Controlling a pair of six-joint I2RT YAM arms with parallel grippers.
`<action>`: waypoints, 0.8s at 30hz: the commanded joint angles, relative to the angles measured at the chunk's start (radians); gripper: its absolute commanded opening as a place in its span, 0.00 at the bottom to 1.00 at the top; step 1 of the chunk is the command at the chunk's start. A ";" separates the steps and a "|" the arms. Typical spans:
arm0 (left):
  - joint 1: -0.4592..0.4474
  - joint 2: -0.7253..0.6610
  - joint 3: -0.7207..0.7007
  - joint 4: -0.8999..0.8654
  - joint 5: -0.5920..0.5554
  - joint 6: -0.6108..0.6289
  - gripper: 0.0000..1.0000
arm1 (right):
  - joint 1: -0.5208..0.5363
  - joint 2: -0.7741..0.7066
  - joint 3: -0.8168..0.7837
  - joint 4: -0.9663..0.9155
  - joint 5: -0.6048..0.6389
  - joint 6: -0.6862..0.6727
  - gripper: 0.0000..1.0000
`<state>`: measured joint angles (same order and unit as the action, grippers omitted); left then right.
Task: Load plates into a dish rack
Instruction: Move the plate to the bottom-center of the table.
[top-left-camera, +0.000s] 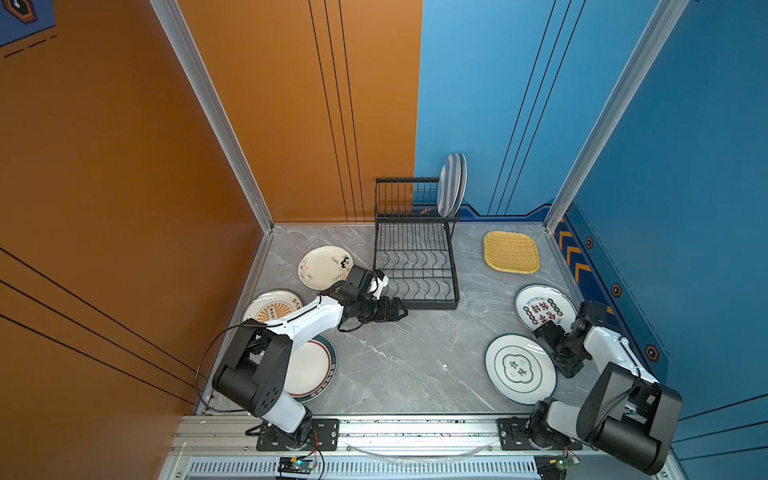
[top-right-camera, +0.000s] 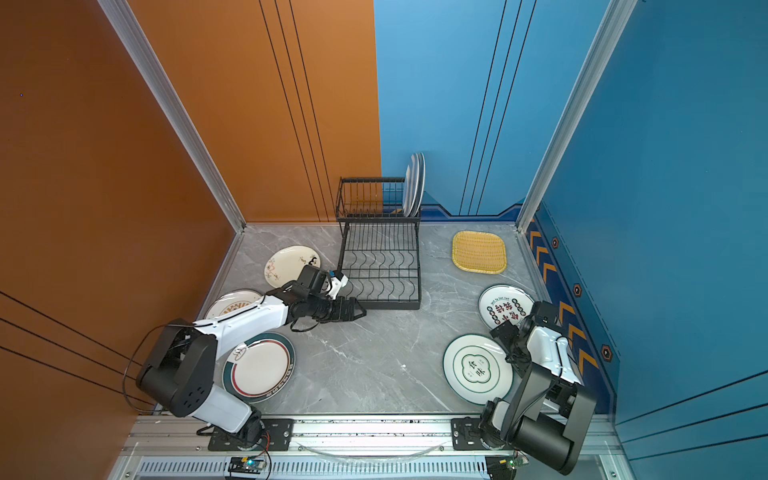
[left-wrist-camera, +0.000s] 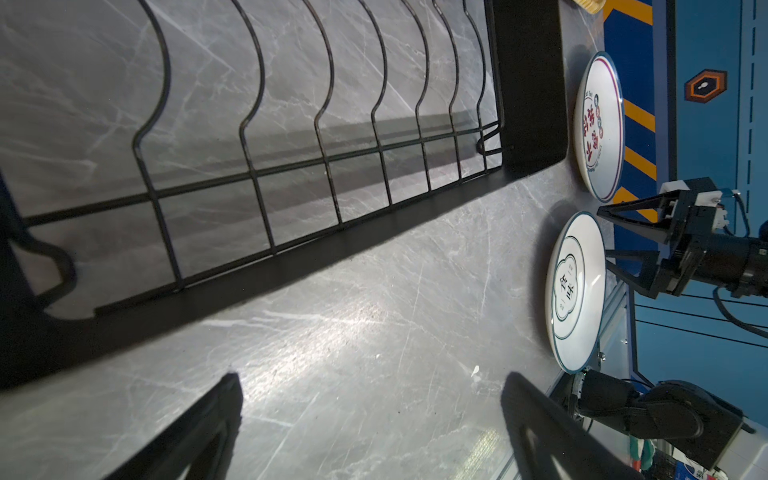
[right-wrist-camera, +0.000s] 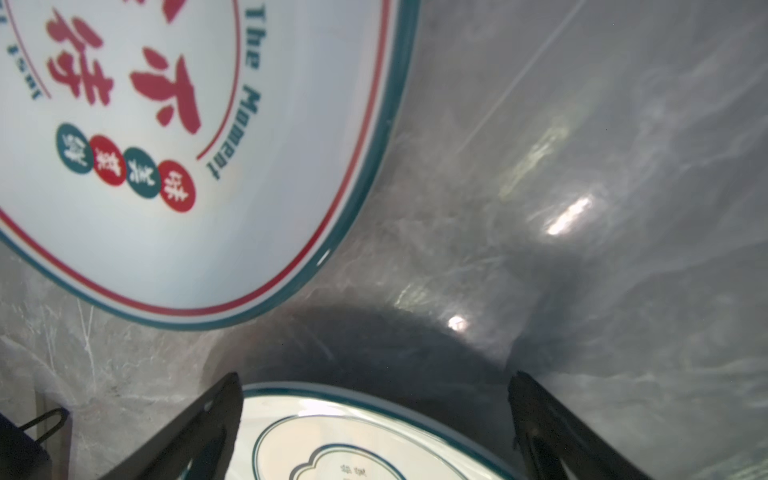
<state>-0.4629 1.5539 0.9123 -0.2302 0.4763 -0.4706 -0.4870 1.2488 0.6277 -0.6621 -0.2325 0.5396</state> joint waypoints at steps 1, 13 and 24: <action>0.013 -0.034 -0.028 0.018 0.017 -0.007 0.98 | 0.076 -0.030 -0.027 -0.029 -0.010 0.091 1.00; 0.038 -0.057 -0.084 0.032 0.034 -0.016 0.98 | 0.493 -0.057 -0.067 0.080 -0.010 0.420 1.00; 0.046 -0.070 -0.104 0.032 0.042 -0.016 0.98 | 0.792 0.130 0.023 0.231 -0.146 0.487 1.00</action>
<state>-0.4252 1.5105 0.8280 -0.1974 0.4904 -0.4797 0.2638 1.3182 0.6411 -0.4782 -0.2939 1.0016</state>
